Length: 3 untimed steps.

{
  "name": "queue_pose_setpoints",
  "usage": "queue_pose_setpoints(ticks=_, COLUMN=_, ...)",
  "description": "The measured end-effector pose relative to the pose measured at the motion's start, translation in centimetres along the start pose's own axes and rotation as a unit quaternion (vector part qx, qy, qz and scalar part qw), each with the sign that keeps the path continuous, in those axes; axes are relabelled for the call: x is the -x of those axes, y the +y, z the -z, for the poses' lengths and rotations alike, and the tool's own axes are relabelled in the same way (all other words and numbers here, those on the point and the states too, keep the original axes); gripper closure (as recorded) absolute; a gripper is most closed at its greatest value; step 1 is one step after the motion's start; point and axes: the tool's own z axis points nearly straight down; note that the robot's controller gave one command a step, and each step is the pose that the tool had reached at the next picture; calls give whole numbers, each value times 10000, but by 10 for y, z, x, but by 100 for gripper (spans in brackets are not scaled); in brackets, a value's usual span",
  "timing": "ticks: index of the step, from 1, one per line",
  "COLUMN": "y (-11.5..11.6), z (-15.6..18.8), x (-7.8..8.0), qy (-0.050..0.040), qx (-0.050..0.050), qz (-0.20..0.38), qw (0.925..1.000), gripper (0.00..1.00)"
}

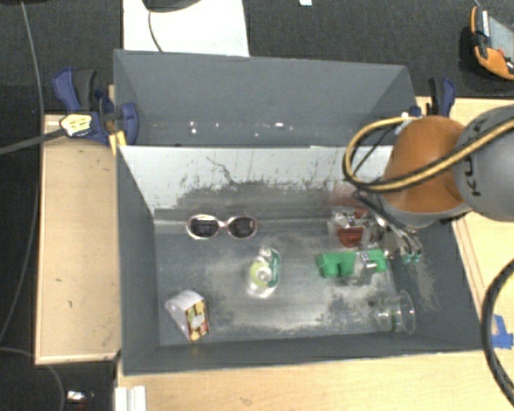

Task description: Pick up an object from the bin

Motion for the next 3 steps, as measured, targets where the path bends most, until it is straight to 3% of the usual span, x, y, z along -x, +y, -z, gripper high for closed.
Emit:
queue_pose_setpoints(ticks=1, y=-3, z=-1, x=-7, qy=52, qx=17, qz=-112, qw=9999, gripper=100)
queue_pose_setpoints(ticks=3, y=-3, z=10, x=-7, qy=53, qx=18, qz=-106, qw=9999, gripper=100)
